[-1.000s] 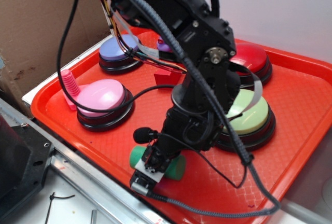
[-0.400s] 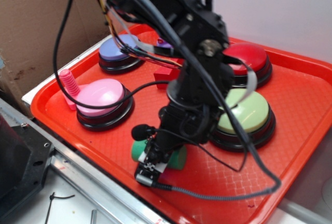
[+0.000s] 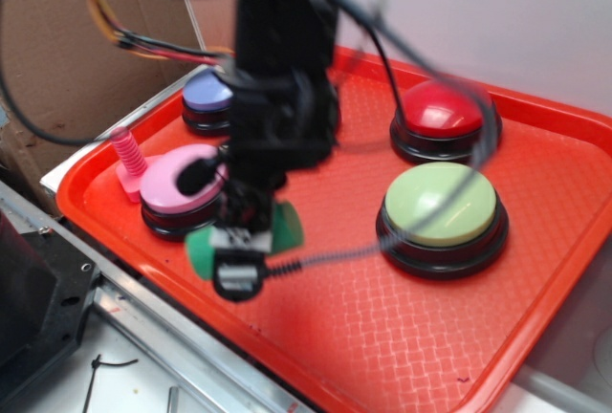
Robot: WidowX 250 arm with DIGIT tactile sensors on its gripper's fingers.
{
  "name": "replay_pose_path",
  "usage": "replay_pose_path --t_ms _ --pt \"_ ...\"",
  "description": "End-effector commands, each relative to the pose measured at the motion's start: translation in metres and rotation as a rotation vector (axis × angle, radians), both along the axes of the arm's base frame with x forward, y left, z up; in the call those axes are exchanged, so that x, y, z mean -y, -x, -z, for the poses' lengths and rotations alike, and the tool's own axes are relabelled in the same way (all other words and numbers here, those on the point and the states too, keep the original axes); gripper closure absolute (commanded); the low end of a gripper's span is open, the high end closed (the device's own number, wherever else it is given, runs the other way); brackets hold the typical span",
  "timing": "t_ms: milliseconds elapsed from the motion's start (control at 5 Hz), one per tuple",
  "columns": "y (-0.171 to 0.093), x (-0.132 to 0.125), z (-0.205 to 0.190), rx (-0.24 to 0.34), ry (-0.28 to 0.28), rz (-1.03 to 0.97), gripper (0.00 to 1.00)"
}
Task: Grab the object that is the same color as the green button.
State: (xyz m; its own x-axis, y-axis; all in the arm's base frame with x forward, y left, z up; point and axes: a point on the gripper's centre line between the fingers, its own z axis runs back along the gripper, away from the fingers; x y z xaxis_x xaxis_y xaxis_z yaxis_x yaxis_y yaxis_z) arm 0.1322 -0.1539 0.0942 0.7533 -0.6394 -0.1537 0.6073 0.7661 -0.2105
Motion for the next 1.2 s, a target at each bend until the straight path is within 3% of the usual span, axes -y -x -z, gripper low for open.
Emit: replay_pose_path --t_ms 0,400,600,800,1000 --pt "0.005 -0.008 -0.080 0.095 0.078 -0.233 1.00" --pt "-0.008 -0.018 -0.090 0.126 -0.041 -0.070 1.00" --pt "-0.010 -0.029 -0.103 0.120 -0.096 -0.074 1.00" --pt "-0.013 -0.034 -0.110 0.100 -0.103 -0.084 1.00" --pt "-0.016 -0.038 -0.117 0.065 -0.170 -0.053 1.00"
